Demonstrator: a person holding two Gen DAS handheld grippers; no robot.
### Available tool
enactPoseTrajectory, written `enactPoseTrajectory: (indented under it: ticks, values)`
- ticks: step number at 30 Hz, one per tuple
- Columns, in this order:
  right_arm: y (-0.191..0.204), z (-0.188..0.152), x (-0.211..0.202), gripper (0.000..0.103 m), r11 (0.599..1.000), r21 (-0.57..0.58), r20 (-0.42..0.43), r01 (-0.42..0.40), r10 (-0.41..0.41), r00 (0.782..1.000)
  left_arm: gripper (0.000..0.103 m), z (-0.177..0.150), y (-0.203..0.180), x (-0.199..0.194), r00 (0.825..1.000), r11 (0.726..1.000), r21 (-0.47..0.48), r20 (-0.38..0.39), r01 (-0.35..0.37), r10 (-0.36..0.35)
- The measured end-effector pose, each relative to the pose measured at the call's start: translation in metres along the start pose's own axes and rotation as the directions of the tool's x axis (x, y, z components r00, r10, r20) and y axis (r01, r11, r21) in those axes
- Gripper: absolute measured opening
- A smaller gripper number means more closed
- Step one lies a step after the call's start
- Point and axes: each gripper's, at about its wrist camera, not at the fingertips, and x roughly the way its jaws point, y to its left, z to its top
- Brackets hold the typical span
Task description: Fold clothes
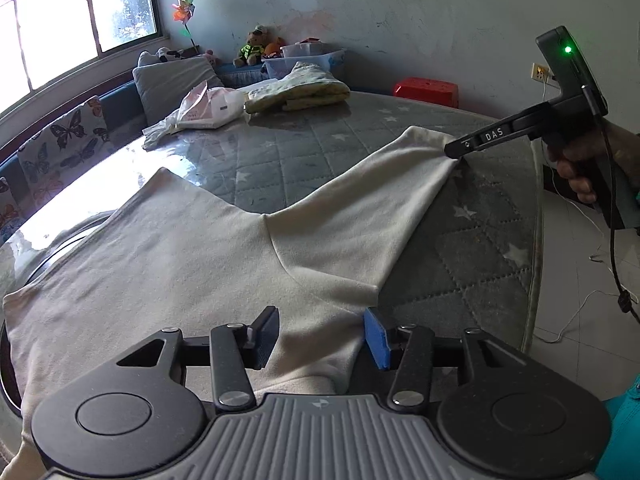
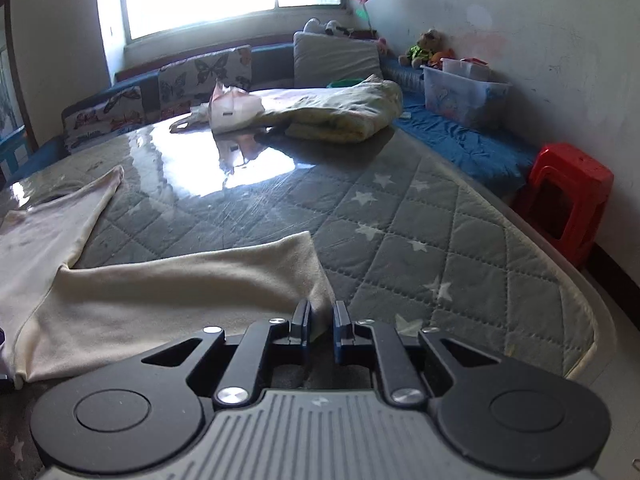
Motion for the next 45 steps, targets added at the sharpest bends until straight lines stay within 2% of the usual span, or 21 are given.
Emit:
enactPoseTrajectory:
  ticks: [1,3,6,7,8,11,14,18,20,23,26,30,32,36,37,40,43,45]
  values:
    - [-0.003,0.0,-0.001,0.022,1.0,0.023,0.0,-0.006,0.006,1.0,0.051,0.002,0.0,-0.002,1.0,1.0,-0.001,0.007,0.007,-0.007]
    - [-0.01,-0.001,-0.004,0.023,0.995,0.09,0.003,-0.031,0.031,1.0,0.051,0.006,-0.001,-0.004,1.0,1.0,0.003,0.02,0.018,-0.018]
    - [-0.015,-0.001,-0.002,0.023,0.99,0.132,0.0,-0.05,0.051,0.999,0.051,0.011,-0.004,-0.001,0.999,0.999,0.014,0.027,0.033,-0.033]
    - [-0.016,-0.001,-0.001,0.019,0.99,0.131,0.002,-0.055,0.055,0.998,0.051,0.013,-0.005,0.002,0.999,0.999,0.015,0.024,0.043,-0.044]
    - [-0.015,-0.001,0.0,0.01,0.99,0.126,-0.002,-0.061,0.062,0.998,0.051,0.013,-0.006,0.005,0.998,0.998,0.016,0.018,0.054,-0.055]
    - [-0.017,0.003,-0.001,0.008,0.984,0.157,0.004,-0.082,0.082,0.997,0.053,0.011,-0.008,0.015,0.997,0.997,0.015,-0.006,0.071,-0.071]
    - [-0.021,0.018,-0.014,0.008,0.965,0.213,0.045,-0.152,0.145,0.988,0.059,0.009,-0.01,0.017,0.997,0.997,0.016,-0.002,0.082,-0.082]
    - [-0.012,0.044,-0.035,0.007,0.939,0.225,0.109,-0.26,0.241,0.964,0.063,0.009,-0.009,0.014,0.996,0.996,0.009,0.003,0.089,-0.089]
    - [0.004,0.065,-0.05,0.005,0.923,0.193,0.152,-0.332,0.306,0.94,0.064,0.008,-0.004,0.009,0.997,0.997,-0.006,0.013,0.083,-0.082]
    - [0.033,0.089,-0.067,0.004,0.906,0.108,0.191,-0.409,0.385,0.903,0.067,0.005,0.007,-0.003,0.997,0.997,-0.043,0.04,0.062,-0.061]
    - [0.065,0.103,-0.076,0.004,0.905,0.012,0.211,-0.425,0.413,0.886,0.067,0.0,0.022,-0.016,0.998,0.996,-0.085,0.057,0.03,-0.025]
    - [0.078,0.096,-0.063,0.008,0.925,0.001,0.169,-0.379,0.373,0.912,0.067,-0.008,0.037,-0.03,0.997,0.993,-0.115,0.069,-0.013,0.021]
    - [0.075,0.084,-0.048,0.022,0.951,0.005,0.127,-0.31,0.307,0.943,0.067,-0.011,0.043,-0.033,0.997,0.992,-0.126,0.07,-0.026,0.035]
    - [0.071,0.058,-0.016,0.025,0.988,-0.034,0.041,-0.15,0.151,0.988,0.067,-0.01,0.047,-0.032,0.997,0.99,-0.136,0.067,-0.031,0.04]
    - [0.07,0.053,-0.007,0.026,0.992,-0.048,0.022,-0.116,0.117,0.993,0.067,-0.009,0.046,-0.031,0.997,0.99,-0.138,0.07,-0.028,0.038]
    - [0.063,0.04,0.011,0.036,0.995,-0.021,-0.025,-0.094,0.094,0.995,0.069,-0.007,0.042,-0.029,0.997,0.991,-0.135,0.07,-0.021,0.031]
    - [0.06,0.033,0.02,0.036,0.996,0.006,-0.033,-0.086,0.087,0.996,0.07,-0.006,0.039,-0.023,0.998,0.992,-0.128,0.059,-0.018,0.026]
    - [0.06,0.03,0.025,0.036,0.999,0.005,-0.031,-0.054,0.054,0.998,0.07,-0.005,0.038,-0.02,0.998,0.992,-0.126,0.049,-0.02,0.026]
